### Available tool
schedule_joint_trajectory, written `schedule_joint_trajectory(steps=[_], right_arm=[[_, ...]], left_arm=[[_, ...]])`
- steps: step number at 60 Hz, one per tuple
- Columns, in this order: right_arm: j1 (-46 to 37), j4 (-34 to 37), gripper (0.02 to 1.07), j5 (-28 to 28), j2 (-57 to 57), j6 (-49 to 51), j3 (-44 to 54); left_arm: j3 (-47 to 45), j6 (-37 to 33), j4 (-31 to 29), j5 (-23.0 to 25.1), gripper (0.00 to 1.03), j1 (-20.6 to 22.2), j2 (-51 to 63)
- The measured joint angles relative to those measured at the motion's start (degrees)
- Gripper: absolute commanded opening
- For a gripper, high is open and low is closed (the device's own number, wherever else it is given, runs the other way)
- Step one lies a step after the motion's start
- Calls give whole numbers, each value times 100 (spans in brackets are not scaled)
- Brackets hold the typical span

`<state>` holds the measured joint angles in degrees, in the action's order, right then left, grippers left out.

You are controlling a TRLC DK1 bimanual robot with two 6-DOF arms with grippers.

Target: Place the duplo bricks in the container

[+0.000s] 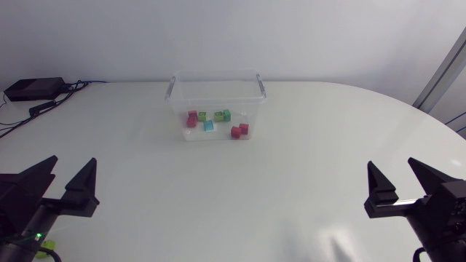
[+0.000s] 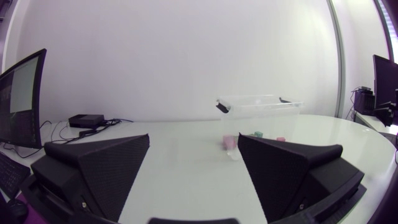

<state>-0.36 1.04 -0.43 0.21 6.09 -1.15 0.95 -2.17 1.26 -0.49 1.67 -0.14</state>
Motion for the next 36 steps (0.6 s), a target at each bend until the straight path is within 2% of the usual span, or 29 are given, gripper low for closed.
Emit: schedule_joint_trajectory(steps=[16,23,28,36], right_arm=[[0,0,102,0,0,0,0],[0,0,102,0,0,0,0],[0,0,102,0,0,0,0],[0,0,102,0,0,0,0]], left_arm=[[37,-236,107,4,99,17,85],[391,-299,4,9,99,103,798],[992,-328,-400,22,99,103,1582],[2420,-463,-1628,22,99,103,2726]])
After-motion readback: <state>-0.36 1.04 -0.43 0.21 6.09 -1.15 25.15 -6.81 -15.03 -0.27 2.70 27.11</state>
